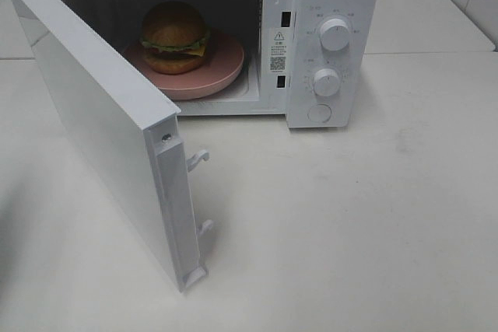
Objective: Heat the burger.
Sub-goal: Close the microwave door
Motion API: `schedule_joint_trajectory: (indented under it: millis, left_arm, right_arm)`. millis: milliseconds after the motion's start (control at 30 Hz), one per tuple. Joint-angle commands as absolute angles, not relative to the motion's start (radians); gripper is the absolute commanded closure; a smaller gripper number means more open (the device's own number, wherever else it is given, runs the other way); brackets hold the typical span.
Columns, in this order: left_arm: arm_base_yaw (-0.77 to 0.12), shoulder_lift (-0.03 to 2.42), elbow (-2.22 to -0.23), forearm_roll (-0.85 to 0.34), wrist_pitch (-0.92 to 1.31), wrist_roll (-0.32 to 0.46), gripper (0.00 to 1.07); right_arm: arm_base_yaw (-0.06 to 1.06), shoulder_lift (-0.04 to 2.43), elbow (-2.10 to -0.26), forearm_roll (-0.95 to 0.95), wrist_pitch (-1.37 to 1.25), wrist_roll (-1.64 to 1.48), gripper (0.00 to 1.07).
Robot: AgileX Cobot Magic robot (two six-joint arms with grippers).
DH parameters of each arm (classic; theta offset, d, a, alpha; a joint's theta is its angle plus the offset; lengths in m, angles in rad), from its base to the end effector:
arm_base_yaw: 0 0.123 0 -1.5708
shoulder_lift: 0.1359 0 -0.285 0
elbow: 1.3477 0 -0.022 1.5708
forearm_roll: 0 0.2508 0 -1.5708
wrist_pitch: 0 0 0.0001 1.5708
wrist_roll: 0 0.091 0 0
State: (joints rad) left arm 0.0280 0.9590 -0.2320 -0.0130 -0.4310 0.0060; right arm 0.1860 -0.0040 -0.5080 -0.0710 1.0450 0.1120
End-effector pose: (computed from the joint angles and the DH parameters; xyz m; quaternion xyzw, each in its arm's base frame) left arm 0.1727 0.0053 0.2253 -0.0148 0.7768 0.0091 0.6295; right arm -0.0047 -0.0066 0.2809 -0.0300 0.8449 0.0440 0.5323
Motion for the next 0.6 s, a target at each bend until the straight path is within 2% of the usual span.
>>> schedule_joint_trajectory:
  millis: [33,67,133,300,600]
  left_arm:
    - [0.028,1.050,-0.228,0.101,-0.579,-0.102,1.07]
    - [0.028,1.050,-0.228,0.101,-0.579,-0.102,1.07]
    - [0.028,1.121,-0.228,0.180,-0.664,-0.174,1.07]
    - [0.019,1.245,-0.230,0.249,-0.810,-0.214,1.07]
    - [-0.099,1.410,-0.269,0.204,-0.886,-0.188,1.07]
  right_arm:
    - [0.178,-0.030,-0.506,-0.069,1.036,0.110,0.32]
    - [0.178,-0.030,-0.506,-0.069,1.036,0.110,0.32]
    - [0.178,-0.030,-0.506,-0.069,1.036,0.110,0.32]
    - [0.178,-0.030,-0.506,-0.069,1.036,0.110,0.32]
    - [0.178,-0.030,-0.506,-0.069,1.036,0.110,0.32]
